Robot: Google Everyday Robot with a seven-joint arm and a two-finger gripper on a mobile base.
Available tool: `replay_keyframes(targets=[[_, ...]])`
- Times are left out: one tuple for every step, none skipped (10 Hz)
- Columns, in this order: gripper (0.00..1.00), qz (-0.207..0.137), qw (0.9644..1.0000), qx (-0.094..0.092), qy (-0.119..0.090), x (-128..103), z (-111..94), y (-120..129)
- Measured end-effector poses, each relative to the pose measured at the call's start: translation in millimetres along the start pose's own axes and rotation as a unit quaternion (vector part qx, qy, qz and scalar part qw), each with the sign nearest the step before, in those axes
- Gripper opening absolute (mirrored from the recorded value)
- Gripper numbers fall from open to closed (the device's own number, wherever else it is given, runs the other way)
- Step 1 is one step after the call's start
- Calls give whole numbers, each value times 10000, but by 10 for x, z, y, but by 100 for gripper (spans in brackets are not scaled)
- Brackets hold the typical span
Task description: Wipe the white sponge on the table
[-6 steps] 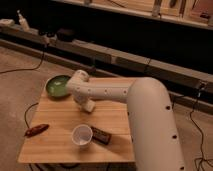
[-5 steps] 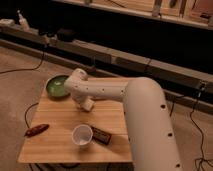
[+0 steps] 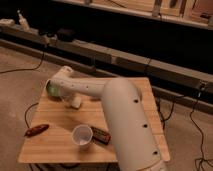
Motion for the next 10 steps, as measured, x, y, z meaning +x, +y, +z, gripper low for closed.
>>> replay_keyframes(targets=[[26,-206,9998,61,-3,136,47,-118],[26,-351,9993,107,13,237,69,-212],[26,-600,9981,151,33,378,80,-365],[26,-803,9967,139,12,456,53,-473],[26,-1005,9949,129,-28,510,31,-596],[26,-1211,9925,151,-54,561,-2,-761],[26,-1340,9907,205,-77,565,-33,-897],[26,-1437,9893,249,-89,552,-62,-1003],[26,-1443,9889,344,-87,509,-82,-1097],[26,-1414,9887,479,-98,416,-99,-1211]])
